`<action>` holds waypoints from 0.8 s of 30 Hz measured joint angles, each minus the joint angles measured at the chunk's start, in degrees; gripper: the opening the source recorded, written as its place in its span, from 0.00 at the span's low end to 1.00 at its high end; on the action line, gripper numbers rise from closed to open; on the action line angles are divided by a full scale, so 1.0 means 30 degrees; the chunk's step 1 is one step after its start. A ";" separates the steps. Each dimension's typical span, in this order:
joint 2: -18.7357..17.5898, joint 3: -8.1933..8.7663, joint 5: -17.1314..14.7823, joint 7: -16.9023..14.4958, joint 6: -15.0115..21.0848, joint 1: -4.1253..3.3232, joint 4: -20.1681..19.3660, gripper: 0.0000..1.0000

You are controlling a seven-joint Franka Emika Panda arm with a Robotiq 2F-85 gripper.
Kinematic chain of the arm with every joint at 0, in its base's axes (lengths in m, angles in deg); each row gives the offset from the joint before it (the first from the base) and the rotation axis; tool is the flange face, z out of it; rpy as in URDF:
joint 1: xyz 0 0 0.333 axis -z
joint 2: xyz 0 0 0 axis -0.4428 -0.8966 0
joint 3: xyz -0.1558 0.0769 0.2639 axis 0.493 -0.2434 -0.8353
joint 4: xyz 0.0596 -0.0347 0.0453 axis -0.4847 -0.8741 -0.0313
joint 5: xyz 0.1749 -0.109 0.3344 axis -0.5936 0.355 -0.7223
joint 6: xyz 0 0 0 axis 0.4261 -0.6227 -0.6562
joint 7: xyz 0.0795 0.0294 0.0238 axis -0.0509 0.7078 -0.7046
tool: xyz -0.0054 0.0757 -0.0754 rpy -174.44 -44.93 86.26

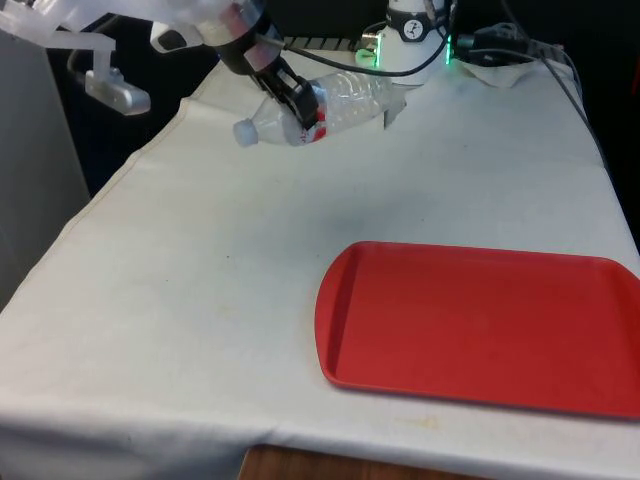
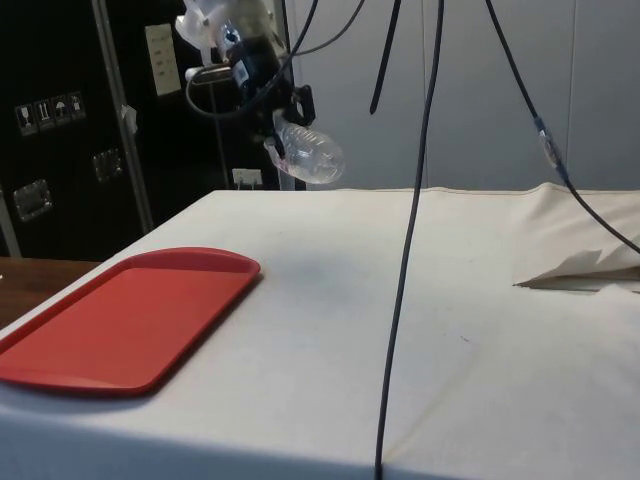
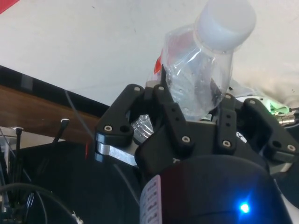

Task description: Place the bottle upright on the tray.

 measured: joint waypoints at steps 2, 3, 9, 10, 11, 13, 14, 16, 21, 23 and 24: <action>0.0057 0.0000 0.0019 0.0000 0.0095 -0.0038 0.0000 0.35; 0.0095 0.0000 0.0038 0.0000 0.0153 -0.0038 0.0000 0.35; 0.0267 0.0000 0.0115 -0.0076 0.0554 -0.0134 -0.0076 0.35; 0.0286 0.0000 0.0115 -0.0076 0.0668 -0.0153 -0.0115 0.35; 0.0325 0.0000 0.0115 -0.0095 0.0745 -0.0172 -0.0134 0.35; 0.0382 0.0000 0.0134 -0.0134 0.0936 -0.0210 -0.0191 0.35; 0.0382 0.0000 0.0134 -0.0134 0.0936 -0.0210 -0.0191 0.35; 0.0420 0.0000 0.0134 -0.0153 0.1089 -0.0248 -0.0229 0.35; 0.0439 0.0000 0.0134 -0.0229 0.1642 -0.0363 -0.0248 0.35; 0.0439 0.0000 0.0134 -0.0248 0.1757 -0.0363 -0.0248 0.35; 0.0439 0.0000 0.0134 -0.0267 0.1833 -0.0382 -0.0248 0.35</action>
